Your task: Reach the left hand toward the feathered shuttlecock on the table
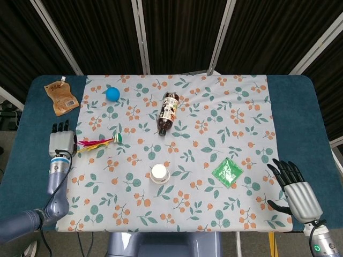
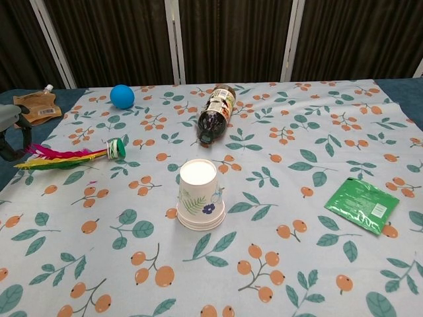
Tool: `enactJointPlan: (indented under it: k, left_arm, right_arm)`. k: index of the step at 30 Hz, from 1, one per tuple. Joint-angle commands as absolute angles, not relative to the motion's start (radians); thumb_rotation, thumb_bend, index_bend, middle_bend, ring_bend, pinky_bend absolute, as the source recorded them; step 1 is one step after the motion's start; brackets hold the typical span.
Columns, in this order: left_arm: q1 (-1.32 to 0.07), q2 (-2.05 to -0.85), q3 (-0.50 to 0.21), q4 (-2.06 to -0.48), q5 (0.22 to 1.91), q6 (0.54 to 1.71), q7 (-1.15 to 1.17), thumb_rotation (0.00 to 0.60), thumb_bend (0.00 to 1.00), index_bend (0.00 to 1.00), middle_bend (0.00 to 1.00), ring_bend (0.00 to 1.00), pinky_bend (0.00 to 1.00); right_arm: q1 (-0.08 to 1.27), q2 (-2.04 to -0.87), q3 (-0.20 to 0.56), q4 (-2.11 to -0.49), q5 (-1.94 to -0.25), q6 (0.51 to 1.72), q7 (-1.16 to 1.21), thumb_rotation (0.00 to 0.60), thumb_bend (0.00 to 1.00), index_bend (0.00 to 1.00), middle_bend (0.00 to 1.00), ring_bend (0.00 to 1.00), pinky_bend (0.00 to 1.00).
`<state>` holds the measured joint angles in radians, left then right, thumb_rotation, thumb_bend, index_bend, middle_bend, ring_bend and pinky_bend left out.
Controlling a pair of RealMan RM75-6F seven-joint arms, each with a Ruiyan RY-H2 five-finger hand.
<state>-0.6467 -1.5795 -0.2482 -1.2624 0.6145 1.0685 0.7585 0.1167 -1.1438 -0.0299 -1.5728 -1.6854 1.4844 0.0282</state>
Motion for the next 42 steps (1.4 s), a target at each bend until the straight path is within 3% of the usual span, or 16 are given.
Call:
enactJointPlan:
  k: [1,13,34,42]
  left_arm:
    - [-0.65,-1.583,-0.245,-1.258,0.612,1.07,0.762,0.6,0.47,0.52,0.0,0.0,0.0]
    - [-0.655,-1.596,-0.225,-1.239,0.612,1.07,0.761,0.6,0.45,0.49,0.0,0.0,0.0]
    - [-0.657,-1.612,-0.219,-1.231,0.642,1.079,0.732,0.6,0.5,0.58,0.0,0.0,0.0]
    - [-0.659,-1.544,-0.227,-1.328,0.689,1.112,0.731,0.6,0.5,0.59,0.0,0.0,0.0]
  right_arm:
    - [0.117,-1.144,-0.03,-1.573,-1.685,1.484,0.028,0.6,0.05,0.08,0.0,0.0,0.0]
    - [0.116,-1.145,-0.029,-1.573,-1.684,1.485,0.026,0.6,0.05,0.08,0.0,0.0,0.0]
    - [0.115,-1.146,-0.029,-1.573,-1.684,1.486,0.026,0.6,0.05,0.08,0.0,0.0,0.0]
    - [0.115,-1.147,-0.027,-1.572,-1.683,1.488,0.025,0.6,0.05,0.08,0.0,0.0,0.0]
